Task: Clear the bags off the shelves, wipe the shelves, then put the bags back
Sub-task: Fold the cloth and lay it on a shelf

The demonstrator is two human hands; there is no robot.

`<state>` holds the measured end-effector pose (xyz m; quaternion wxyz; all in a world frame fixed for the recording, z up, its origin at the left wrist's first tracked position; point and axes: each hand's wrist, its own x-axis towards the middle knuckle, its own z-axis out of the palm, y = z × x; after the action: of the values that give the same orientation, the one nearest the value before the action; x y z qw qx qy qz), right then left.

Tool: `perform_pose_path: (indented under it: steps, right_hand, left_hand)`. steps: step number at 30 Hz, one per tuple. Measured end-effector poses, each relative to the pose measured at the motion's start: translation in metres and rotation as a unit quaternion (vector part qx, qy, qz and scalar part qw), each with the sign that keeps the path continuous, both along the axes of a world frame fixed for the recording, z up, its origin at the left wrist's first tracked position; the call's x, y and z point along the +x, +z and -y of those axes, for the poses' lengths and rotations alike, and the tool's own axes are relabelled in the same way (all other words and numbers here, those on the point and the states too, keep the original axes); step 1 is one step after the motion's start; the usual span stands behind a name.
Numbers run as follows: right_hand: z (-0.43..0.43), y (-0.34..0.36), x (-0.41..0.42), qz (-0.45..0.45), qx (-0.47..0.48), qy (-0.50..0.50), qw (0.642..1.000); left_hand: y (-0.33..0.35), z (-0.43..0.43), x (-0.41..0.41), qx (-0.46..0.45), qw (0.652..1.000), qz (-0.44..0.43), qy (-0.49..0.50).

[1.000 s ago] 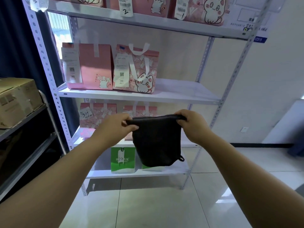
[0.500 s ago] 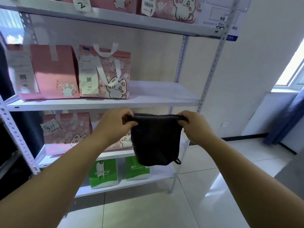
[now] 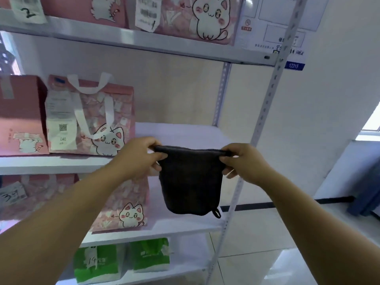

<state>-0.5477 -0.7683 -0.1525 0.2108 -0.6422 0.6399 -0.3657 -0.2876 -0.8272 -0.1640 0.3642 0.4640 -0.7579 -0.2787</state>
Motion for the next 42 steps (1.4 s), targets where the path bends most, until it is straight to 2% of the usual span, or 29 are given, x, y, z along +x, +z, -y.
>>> perform_pose_path:
  steps: [4, 6, 11, 13, 16, 18, 20, 26, 30, 35, 37, 39, 40, 42]
  right_hand:
    - [0.051, 0.026, -0.022, 0.079, -0.038, -0.019, 0.996]
    - [0.075, 0.036, -0.030, 0.079, -0.086, -0.033, 0.993]
    - [0.122, 0.025, -0.043, 0.031, -0.175, -0.091, 0.980]
    - [0.136, 0.004, -0.047, -0.007, -0.146, -0.087, 0.986]
    - [0.146, -0.034, -0.056, -0.078, -0.024, -0.038, 0.996]
    - [0.148, -0.051, -0.061, -0.080, 0.029, -0.003, 0.996]
    - [0.153, -0.058, -0.066, -0.052, 0.036, 0.013, 0.998]
    - [0.190, -0.064, -0.071, -0.008, 0.050, -0.037, 0.998]
    - [0.214, -0.069, -0.073, 0.002, 0.071, -0.093, 0.993]
    - [0.226, -0.081, -0.066, -0.158, 0.075, -0.114, 0.978]
    - [0.224, -0.082, -0.065, -0.193, 0.015, -0.099, 0.976]
    - [0.221, -0.080, -0.066, -0.219, -0.054, -0.027, 0.974]
    - [0.221, -0.079, -0.066, -0.234, -0.061, 0.025, 0.970]
    - [0.220, -0.080, -0.066, -0.253, -0.013, 0.107, 0.961]
  left_hand:
    - [0.028, 0.039, -0.035, 0.010, 0.996, -0.091, 0.017]
    - [0.038, 0.058, -0.047, -0.016, 0.992, -0.122, 0.025]
    - [0.027, 0.104, -0.064, -0.109, 0.990, -0.058, 0.064]
    - [0.005, 0.119, -0.067, -0.089, 0.994, -0.028, 0.060]
    - [-0.037, 0.135, -0.061, -0.022, 0.999, 0.037, -0.011]
    - [-0.055, 0.144, -0.054, 0.031, 0.995, 0.056, -0.072]
    - [-0.063, 0.154, -0.051, 0.061, 0.993, 0.036, -0.098]
    - [-0.062, 0.204, -0.071, 0.065, 0.996, 0.017, -0.064]
    - [-0.072, 0.231, -0.087, 0.059, 0.996, 0.061, -0.016]
    - [-0.081, 0.244, -0.094, 0.024, 0.993, 0.111, 0.023]
    - [-0.080, 0.245, -0.094, -0.014, 0.994, 0.108, 0.015]
    - [-0.078, 0.242, -0.093, -0.038, 0.995, 0.086, -0.020]
    - [-0.077, 0.240, -0.091, -0.033, 0.995, 0.078, -0.046]
    - [-0.076, 0.236, -0.086, -0.011, 0.989, 0.108, -0.103]
